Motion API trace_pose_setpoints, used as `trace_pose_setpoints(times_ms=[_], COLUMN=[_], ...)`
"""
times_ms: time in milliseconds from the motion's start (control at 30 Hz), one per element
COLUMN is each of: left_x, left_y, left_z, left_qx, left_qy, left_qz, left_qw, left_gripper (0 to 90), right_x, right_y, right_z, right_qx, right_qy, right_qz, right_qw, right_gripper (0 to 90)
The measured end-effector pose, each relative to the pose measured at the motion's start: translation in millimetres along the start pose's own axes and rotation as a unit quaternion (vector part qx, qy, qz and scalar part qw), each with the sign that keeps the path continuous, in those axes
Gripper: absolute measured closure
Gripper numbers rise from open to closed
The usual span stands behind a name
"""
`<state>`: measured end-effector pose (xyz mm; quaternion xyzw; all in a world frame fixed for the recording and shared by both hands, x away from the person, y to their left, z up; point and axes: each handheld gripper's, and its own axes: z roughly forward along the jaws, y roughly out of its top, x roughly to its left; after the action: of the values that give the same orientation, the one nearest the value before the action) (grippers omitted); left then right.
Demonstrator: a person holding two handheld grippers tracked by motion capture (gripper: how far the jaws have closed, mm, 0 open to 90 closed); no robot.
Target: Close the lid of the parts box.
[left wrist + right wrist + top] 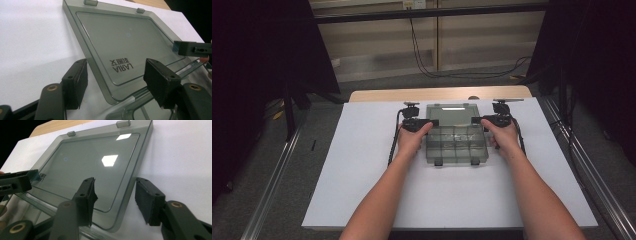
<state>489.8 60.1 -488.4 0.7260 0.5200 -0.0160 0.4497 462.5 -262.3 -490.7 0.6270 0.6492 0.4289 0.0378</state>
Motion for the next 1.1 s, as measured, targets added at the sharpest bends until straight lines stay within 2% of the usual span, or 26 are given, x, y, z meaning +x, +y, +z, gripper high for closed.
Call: trace_pose_setpoints(times_ms=[67, 100, 200, 233, 300, 433, 567, 600, 700, 767, 800, 933, 967, 1033, 1067, 1100], left_x=[-0.8, -2.3, -4.3, -5.9, -5.1, -5.6, -5.9, -5.3, -5.4, -6.0, -5.7, -8.3, -9.9, -10.5, -11.4, -12.2], left_y=[0.1, 0.5, 1.3, 1.3, 2.0, 3.1, 6.2, 7.1, 8.4, 9.1, 9.7, 14.5, 15.7, 18.1, 19.6, 20.6], left_z=[-0.3, -0.6, -2.0, -2.4, -4.9, -11.4, -19.8, -22.1, -25.4, -26.7, -27.8, -32.1, -32.5, -34.6, -35.4, -35.6], left_qx=[0.0, -0.003, -0.003, -0.008, -0.006, -0.019, -0.03, -0.03, -0.033, -0.039, -0.038, -0.054, -0.062, -0.063, -0.072, -0.073], left_qy=[0.006, 0.018, 0.027, 0.026, 0.032, 0.031, 0.031, 0.028, 0.026, 0.025, 0.026, 0.033, 0.033, 0.036, 0.036, 0.036], left_qz=[0.012, 0.021, 0.05, 0.048, 0.068, 0.074, 0.077, 0.083, 0.091, 0.089, 0.094, 0.104, 0.097, 0.104, 0.106, 0.103], left_qw=[0.9999, 0.9996, 0.9984, 0.9985, 0.9972, 0.9966, 0.9961, 0.9957, 0.9949, 0.995, 0.9945, 0.9926, 0.9928, 0.9919, 0.9911, 0.9913], left_gripper=[42.4, 45.3, 47.1, 47.9, 49.8, 58.1, 68.6, 71.7, 75.5, 76.8, 77.3, 80.0, 79.9, 79.6, 79.7, 79.7], right_x=[0.1, -0.4, 1.2, 1.4, 1.9, 5.2, 5.9, 6.8, 9.9, 14.5, 15.8, 16.3, 16.3, 16.4, 16.3, 16.6], right_y=[0.1, 0.4, 1.0, 1.4, 2.3, 3.0, 4.3, 4.7, 4.9, 4.1, 2.8, -2.4, -3.6, -4.9, -5.3, -6.0], right_z=[-0.3, -1.3, -3.4, -4.9, -7.4, -13.7, -22.7, -25.5, -29.9, -32.0, -32.9, -34.6, -34.8, -35.5, -35.8, -36.2], right_qx=[-0.002, -0.007, -0.011, -0.015, -0.022, -0.037, -0.057, -0.062, -0.063, -0.066, -0.07, -0.087, -0.091, -0.093, -0.095, -0.096], right_qy=[0.005, 0.009, 0.007, 0.004, 0.004, -0.006, -0.002, -0.006, -0.014, -0.028, -0.031, -0.031, -0.033, -0.031, -0.03, -0.03], right_qz=[0.001, 0.0, -0.004, -0.006, -0.015, -0.034, -0.048, -0.055, -0.081, -0.105, -0.114, -0.124, -0.126, -0.131, -0.134, -0.139], right_qw=[1.0, 0.9999, 0.9999, 0.9999, 0.9996, 0.9987, 0.9972, 0.9965, 0.9946, 0.9919, 0.9905, 0.988, 0.9873, 0.9865, 0.9859, 0.9851], right_gripper=[53.5, 55.0, 58.3, 60.3, 63.0, 69.4, 79.1, 84.1, 85.5, 86.0, 86.1, 86.4, 86.3, 86.3, 86.3, 86.4])
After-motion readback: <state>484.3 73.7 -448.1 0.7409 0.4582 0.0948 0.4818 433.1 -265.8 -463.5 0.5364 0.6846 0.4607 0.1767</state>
